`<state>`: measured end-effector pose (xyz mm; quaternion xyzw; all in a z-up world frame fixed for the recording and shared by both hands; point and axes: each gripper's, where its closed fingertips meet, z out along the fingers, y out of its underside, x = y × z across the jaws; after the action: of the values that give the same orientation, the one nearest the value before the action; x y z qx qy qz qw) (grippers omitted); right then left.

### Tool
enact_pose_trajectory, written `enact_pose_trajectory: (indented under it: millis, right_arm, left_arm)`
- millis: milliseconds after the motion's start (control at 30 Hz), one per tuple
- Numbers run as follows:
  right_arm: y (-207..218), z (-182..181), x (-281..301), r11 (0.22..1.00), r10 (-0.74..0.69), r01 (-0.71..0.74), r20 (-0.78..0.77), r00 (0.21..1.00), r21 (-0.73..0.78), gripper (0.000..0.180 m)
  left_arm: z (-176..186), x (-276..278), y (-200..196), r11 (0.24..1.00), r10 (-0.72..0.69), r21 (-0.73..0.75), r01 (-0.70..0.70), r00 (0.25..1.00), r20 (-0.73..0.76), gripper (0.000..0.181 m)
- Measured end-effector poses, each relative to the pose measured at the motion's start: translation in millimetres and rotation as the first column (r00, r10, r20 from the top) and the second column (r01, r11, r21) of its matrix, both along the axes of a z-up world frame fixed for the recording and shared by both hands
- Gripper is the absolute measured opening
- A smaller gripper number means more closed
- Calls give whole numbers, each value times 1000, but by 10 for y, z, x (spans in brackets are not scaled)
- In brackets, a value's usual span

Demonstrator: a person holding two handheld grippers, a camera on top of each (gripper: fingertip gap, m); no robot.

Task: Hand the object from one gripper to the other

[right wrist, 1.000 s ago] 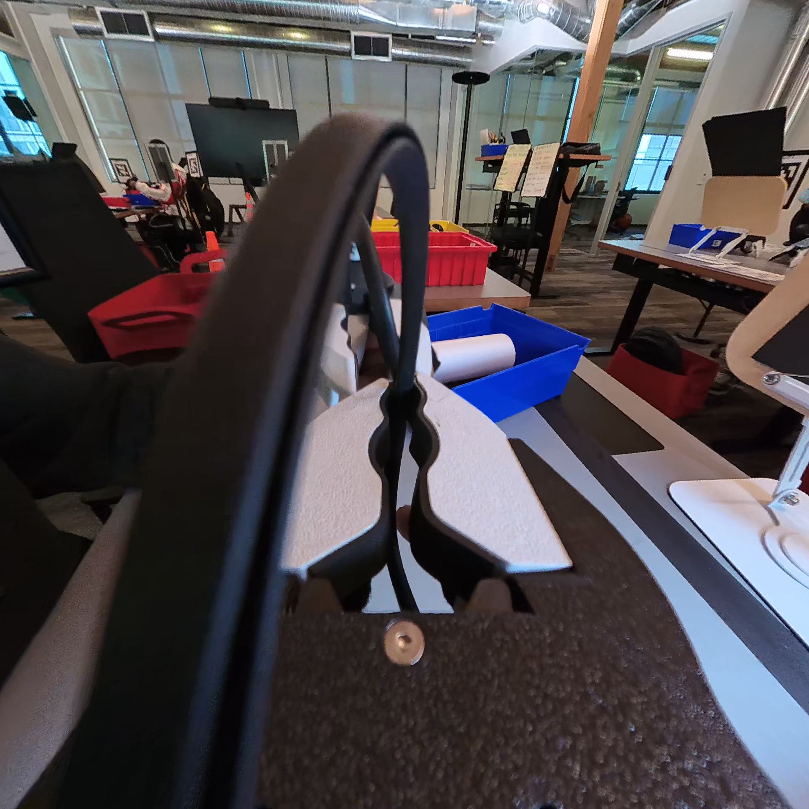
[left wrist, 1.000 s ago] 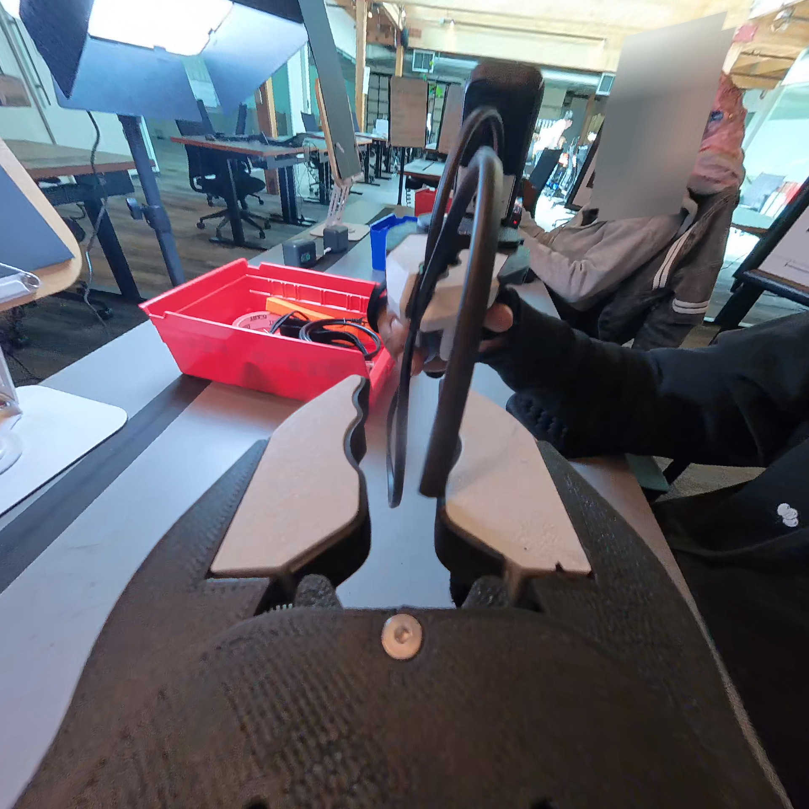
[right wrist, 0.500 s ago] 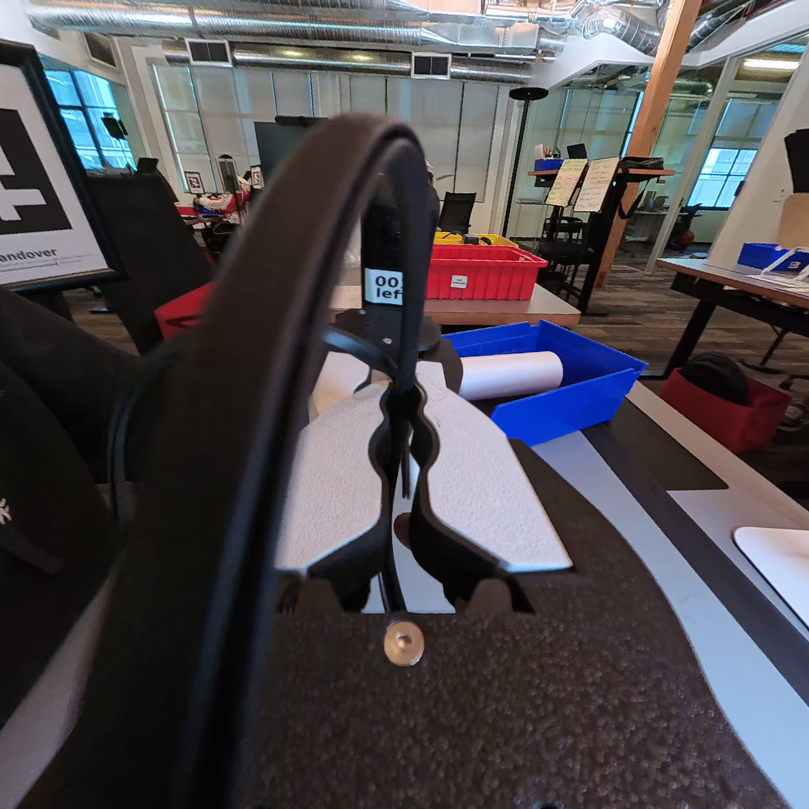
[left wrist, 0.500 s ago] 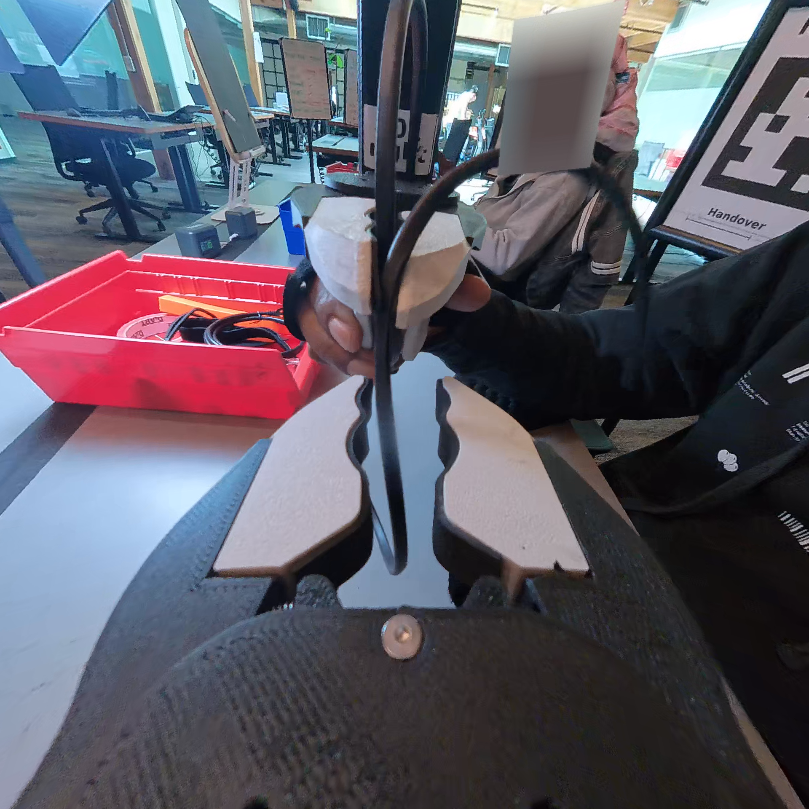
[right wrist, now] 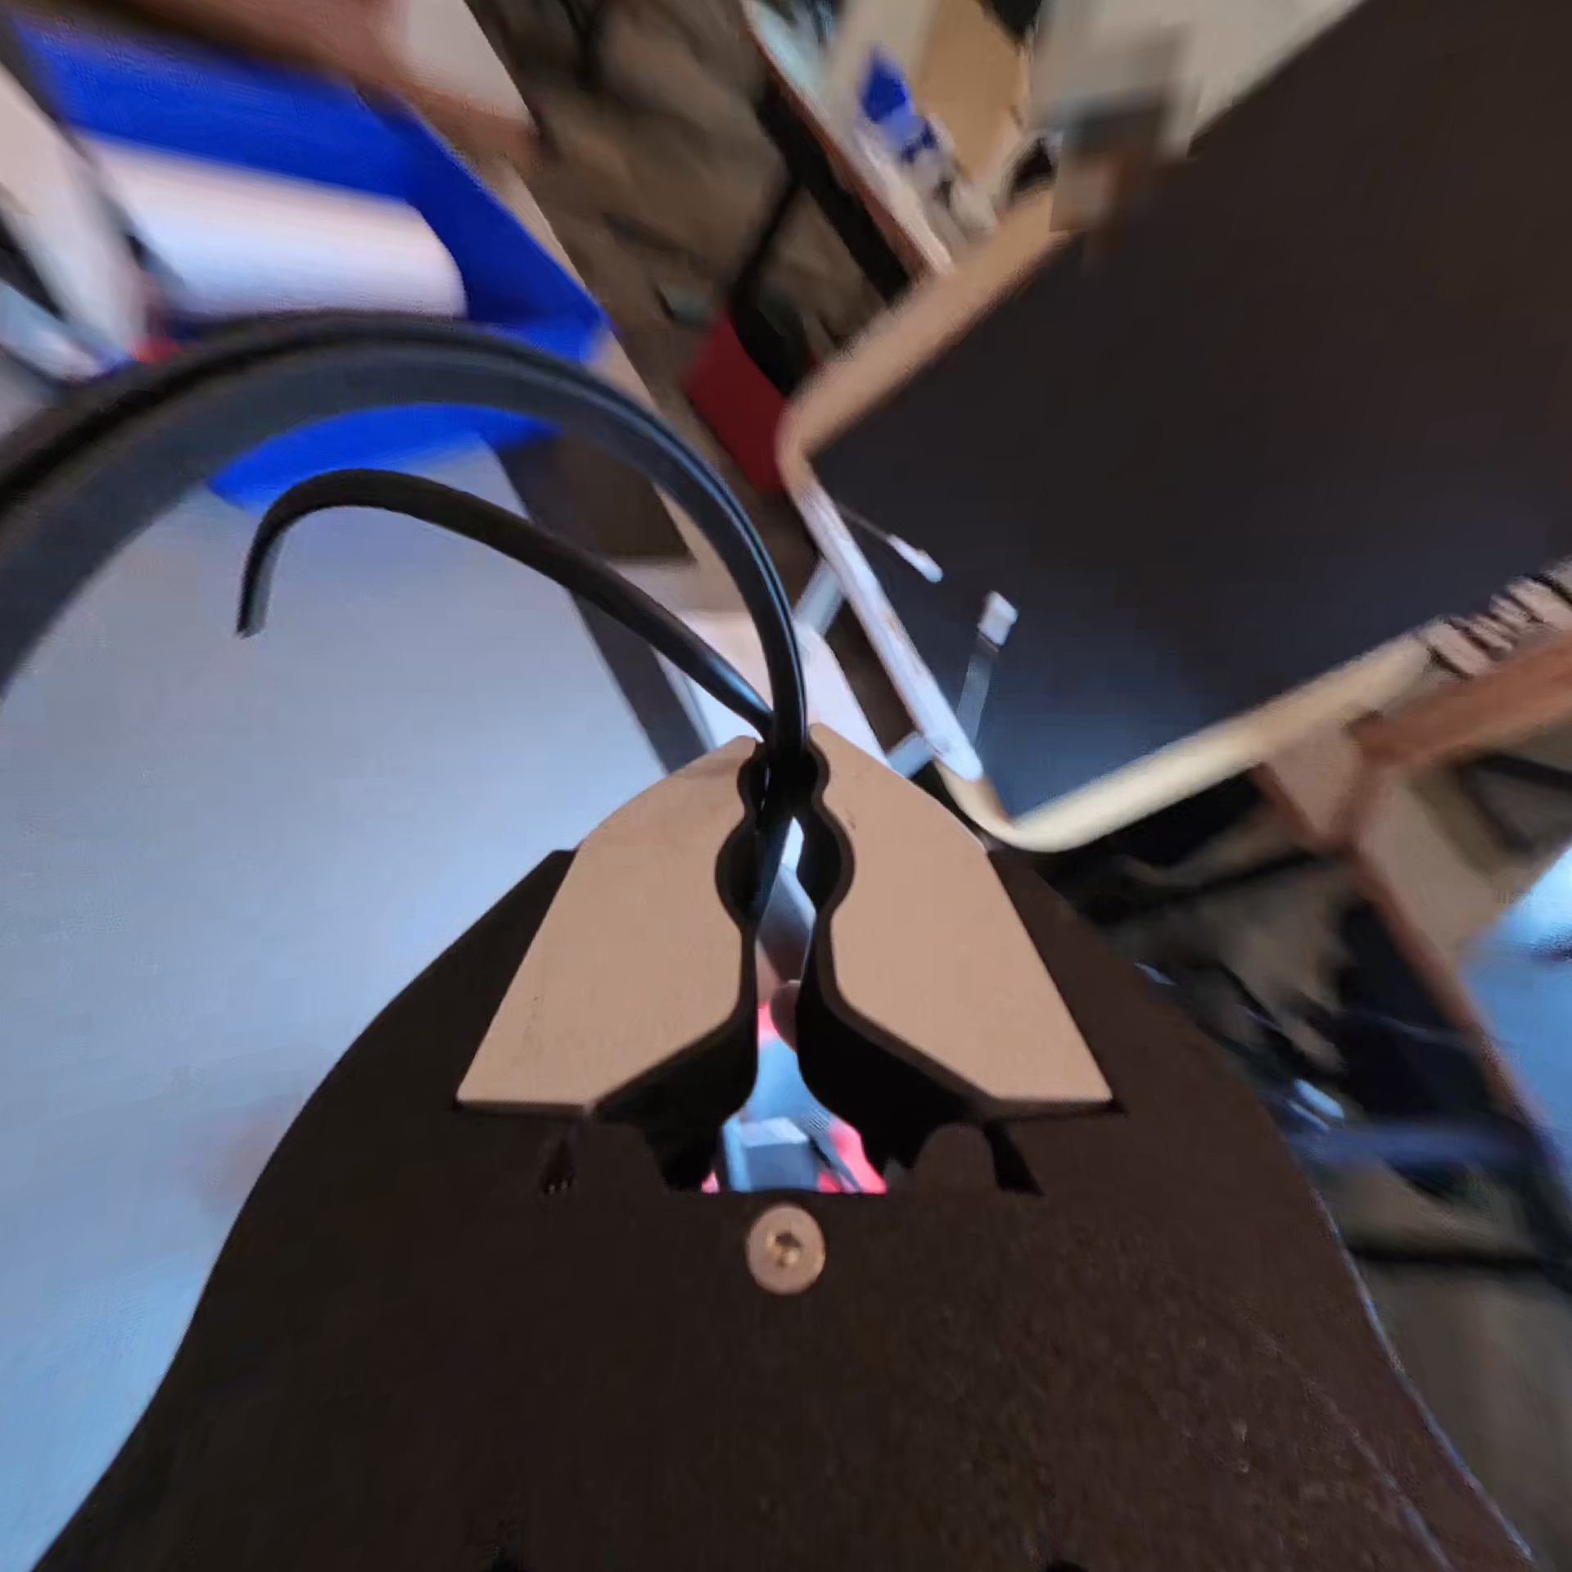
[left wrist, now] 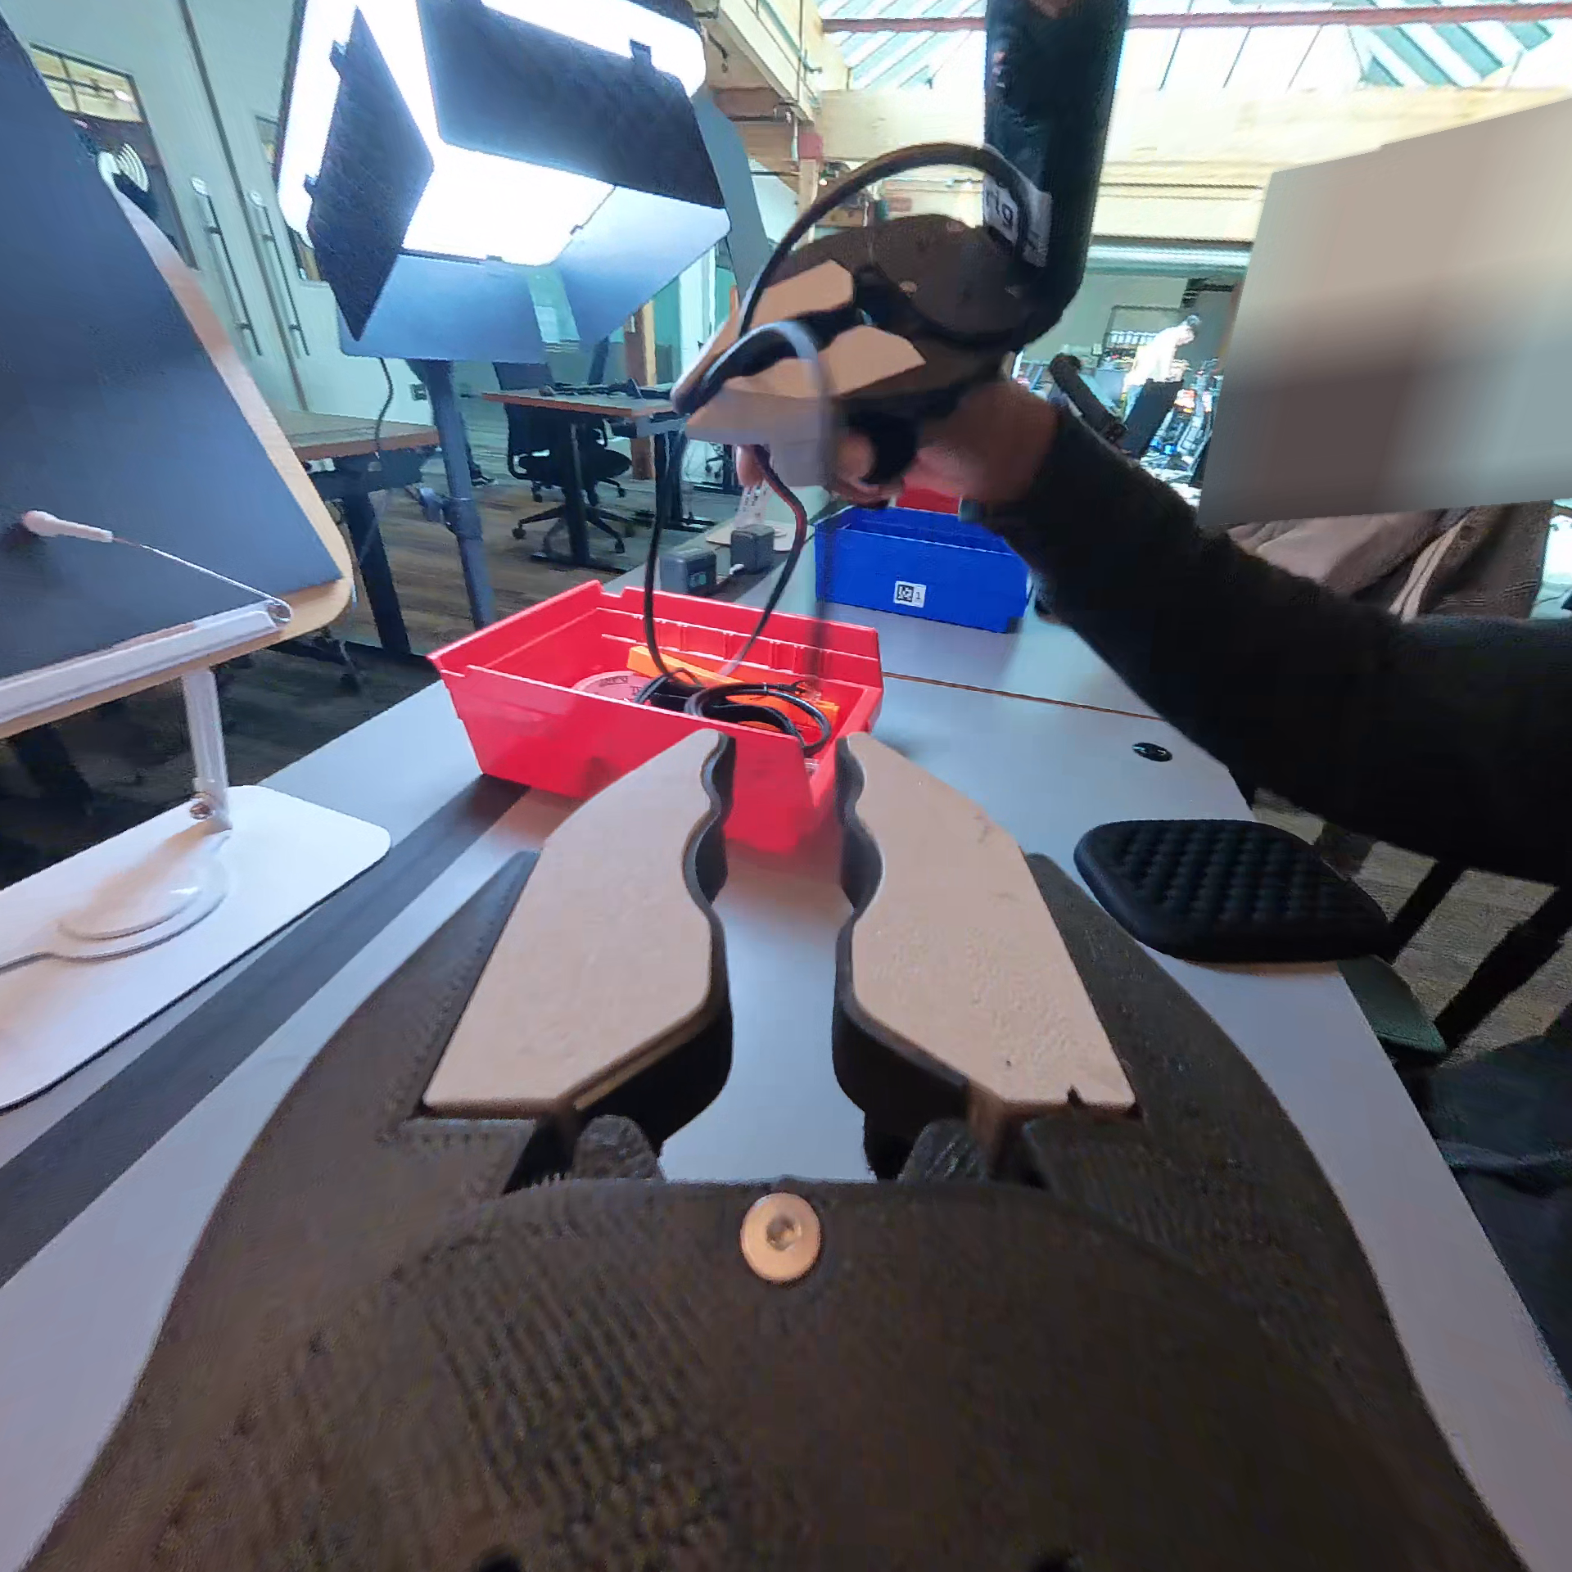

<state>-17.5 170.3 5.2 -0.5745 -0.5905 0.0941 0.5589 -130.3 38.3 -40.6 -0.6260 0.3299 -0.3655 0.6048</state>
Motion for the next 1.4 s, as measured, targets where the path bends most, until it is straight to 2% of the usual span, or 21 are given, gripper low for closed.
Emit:
enact_pose_trajectory:
  millis: [67,133,267,400,500,600,767,900,1067,1167,1333,1400]
  right_arm:
    - [432,-14,258,982,-166,145,186,968,122,5]
    - [806,-149,542,949,-304,247,364,881,195,5]
    - [1353,-549,1020,891,-454,366,552,699,269,5]
    - [1674,-993,1444,839,-523,466,655,545,283,4]
    - [1754,-1293,1733,816,-515,514,739,434,267,5]
    - [1741,-1523,1913,805,-470,560,789,397,198,5]
    - [1727,-1533,2087,780,-461,615,775,433,120,5]
    - [1766,-1331,2309,703,-552,701,714,431,120,5]
    - [1727,-1273,2375,671,-580,738,676,455,79,6]
    - [1702,-1310,2268,687,-559,726,659,503,28,7]
    - [1628,-1251,1891,719,-485,676,581,654,-162,23]
    - [1603,-1167,1794,734,-464,652,561,685,-188,24]
  left_arm:
    - [18,-29,14,1000,15,6,-15,1000,6,21]
    - [22,-27,18,1000,18,10,-18,1000,8,21]
    - [-7,-9,26,999,32,18,-31,999,-30,20]
    - [-21,-29,38,998,50,28,-48,997,-57,20]
    - [-27,-69,59,998,61,26,-59,996,-60,19]
    - [-38,-104,79,998,64,18,-63,997,-54,19]
    - [-58,-152,112,997,81,13,-80,995,-54,19]
    - [-36,-185,119,996,91,10,-91,995,-41,18]
    - [-26,-148,104,996,84,12,-84,996,-41,17]
    - [-42,-119,95,997,81,13,-80,995,-55,17]
    - [-50,-154,109,996,90,11,-89,994,-55,17]
    - [-50,-188,120,995,96,7,-96,994,-49,17]
